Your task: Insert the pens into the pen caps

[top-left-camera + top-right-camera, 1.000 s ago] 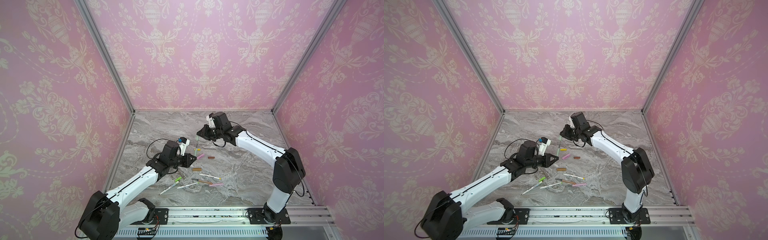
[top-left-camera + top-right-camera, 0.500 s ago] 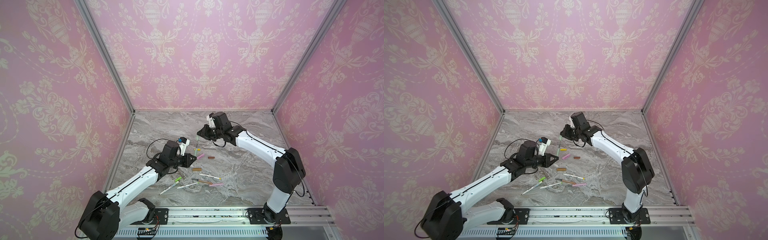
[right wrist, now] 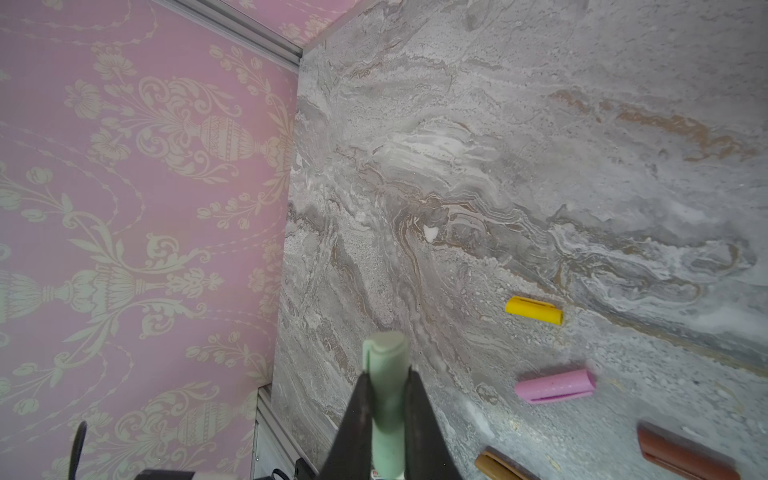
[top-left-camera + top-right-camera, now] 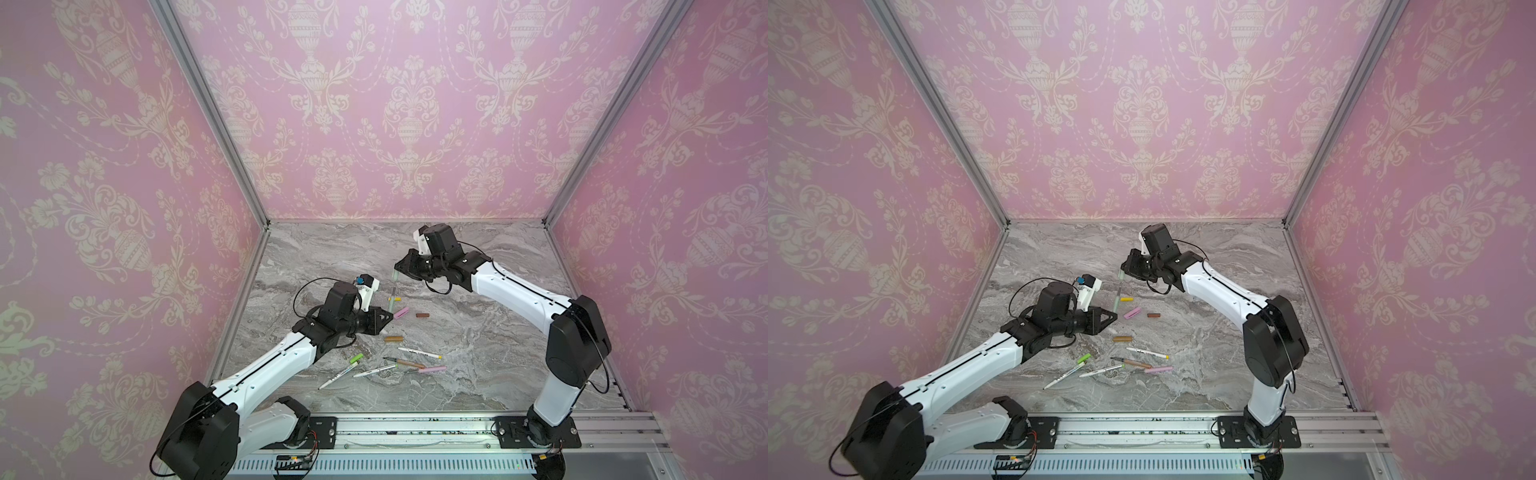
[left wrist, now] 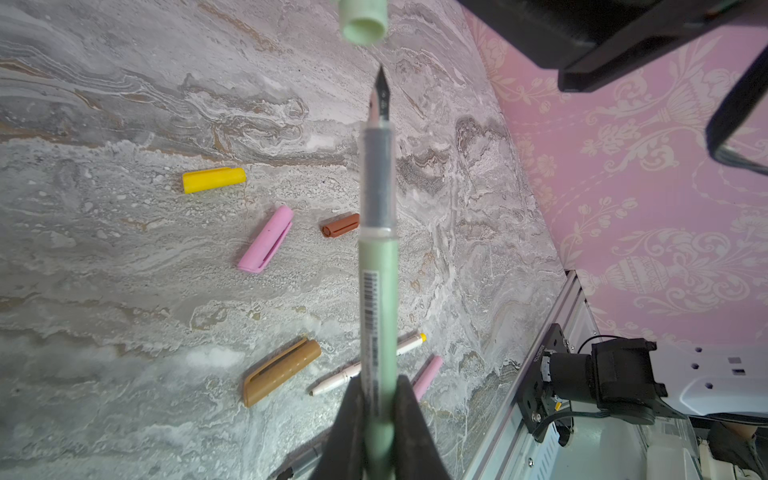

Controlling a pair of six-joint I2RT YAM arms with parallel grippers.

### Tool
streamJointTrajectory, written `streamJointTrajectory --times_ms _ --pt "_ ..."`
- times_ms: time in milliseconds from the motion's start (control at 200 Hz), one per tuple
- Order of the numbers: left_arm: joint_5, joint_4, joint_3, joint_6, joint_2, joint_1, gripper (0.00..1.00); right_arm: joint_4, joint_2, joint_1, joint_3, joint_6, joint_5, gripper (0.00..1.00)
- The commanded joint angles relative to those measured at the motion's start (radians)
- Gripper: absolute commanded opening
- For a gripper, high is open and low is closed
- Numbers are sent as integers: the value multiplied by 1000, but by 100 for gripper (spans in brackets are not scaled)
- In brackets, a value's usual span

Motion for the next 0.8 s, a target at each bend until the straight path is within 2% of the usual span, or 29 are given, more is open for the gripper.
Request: streamJointTrajectory --times_ms 0,370,791 --pt "-12 -9 25 3 -9 -10 0 -30 -2 0 16 -28 17 0" --pt "-28 7 25 -8 5 -11 0 -25 -18 8 6 -25 -26 0" --pt "-73 44 9 -32 -18 -11 0 -37 -53 25 -40 -38 -24 0"
